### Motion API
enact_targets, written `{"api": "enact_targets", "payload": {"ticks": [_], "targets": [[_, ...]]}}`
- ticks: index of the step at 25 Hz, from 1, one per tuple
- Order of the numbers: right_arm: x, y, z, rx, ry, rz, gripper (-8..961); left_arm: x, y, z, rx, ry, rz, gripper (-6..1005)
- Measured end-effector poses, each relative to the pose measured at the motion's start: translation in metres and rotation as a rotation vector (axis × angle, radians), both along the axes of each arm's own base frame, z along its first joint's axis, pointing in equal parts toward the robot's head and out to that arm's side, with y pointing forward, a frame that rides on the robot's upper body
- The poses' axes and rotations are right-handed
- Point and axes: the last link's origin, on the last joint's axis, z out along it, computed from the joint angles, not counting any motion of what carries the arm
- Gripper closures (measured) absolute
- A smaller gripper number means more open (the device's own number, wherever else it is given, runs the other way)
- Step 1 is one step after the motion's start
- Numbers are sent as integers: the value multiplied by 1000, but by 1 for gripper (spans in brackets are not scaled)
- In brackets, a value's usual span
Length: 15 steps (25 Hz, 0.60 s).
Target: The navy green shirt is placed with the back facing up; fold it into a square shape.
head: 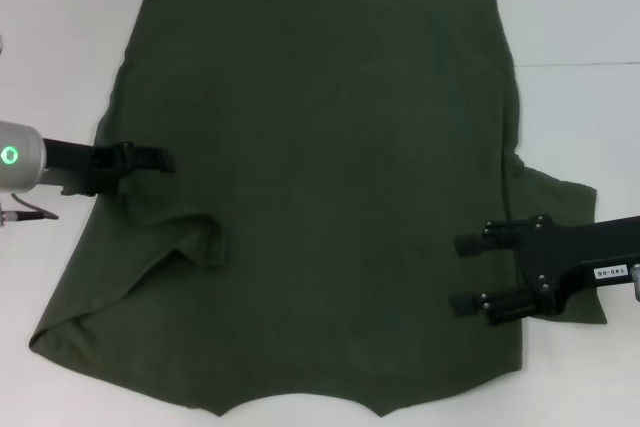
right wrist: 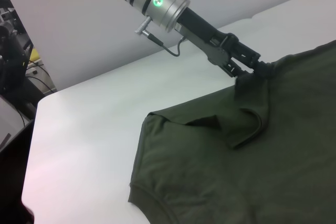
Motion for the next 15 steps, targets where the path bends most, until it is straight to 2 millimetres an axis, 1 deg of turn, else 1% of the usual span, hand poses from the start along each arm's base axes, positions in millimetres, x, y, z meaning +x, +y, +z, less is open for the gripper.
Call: {"api": "enact_targets", "payload": {"ticks": [5,13,15], "targets": [[-1,1,0,0,0,0,47,-6,-4,3,-11,16,27,79],[-2,2,0,1,-1,4,49,-1,-6,-2,-50,12,21,86],[-2,2,0,1,-1,4,49,-1,-6,-2,-52,14,20,115]]}}
